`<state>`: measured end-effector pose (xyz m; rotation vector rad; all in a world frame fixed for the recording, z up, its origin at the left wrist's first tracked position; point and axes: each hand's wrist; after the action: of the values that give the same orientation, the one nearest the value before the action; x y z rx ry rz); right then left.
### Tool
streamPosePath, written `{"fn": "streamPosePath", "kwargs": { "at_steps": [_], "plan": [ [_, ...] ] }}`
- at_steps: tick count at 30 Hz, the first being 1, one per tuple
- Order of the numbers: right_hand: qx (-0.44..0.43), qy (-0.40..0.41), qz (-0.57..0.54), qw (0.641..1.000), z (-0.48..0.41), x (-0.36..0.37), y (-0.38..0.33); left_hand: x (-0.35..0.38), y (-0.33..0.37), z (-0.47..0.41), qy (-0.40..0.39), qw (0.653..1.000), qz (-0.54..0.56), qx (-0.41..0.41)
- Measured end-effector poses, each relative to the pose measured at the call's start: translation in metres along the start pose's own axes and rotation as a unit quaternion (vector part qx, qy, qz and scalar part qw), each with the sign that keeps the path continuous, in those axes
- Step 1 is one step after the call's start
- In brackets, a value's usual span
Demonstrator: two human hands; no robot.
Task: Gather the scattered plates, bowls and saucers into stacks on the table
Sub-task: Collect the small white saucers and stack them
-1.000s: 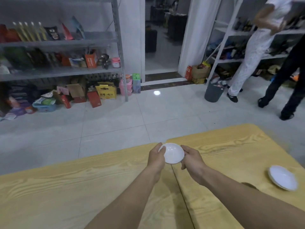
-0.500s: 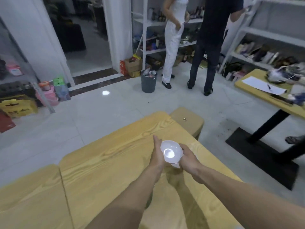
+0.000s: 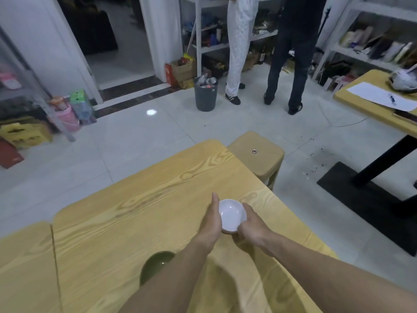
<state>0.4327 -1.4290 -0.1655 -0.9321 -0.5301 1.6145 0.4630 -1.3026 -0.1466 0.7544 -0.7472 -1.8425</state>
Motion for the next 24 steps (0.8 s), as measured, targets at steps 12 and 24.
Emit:
{"fn": "streamPosePath", "kwargs": {
  "at_steps": [12, 24],
  "plan": [
    [-0.179, 0.000, 0.477, 0.860, 0.084, 0.012, -0.102, -0.098, 0.041, 0.071, 0.136, 0.779, -0.591, 0.161],
    [-0.266, 0.050, 0.507, 0.818, 0.249, 0.199, -0.166, -0.279, -0.040, 0.275, 0.218, 0.755, -0.589, 0.188]
  ]
}}
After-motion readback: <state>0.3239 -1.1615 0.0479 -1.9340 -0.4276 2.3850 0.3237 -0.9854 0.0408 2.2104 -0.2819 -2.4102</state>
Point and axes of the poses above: each hand's wrist, its own z-axis away from the middle knuckle, its own x-axis out of the palm, y = z × x, and after that the axes turned 10 degrees about -z, right-handed
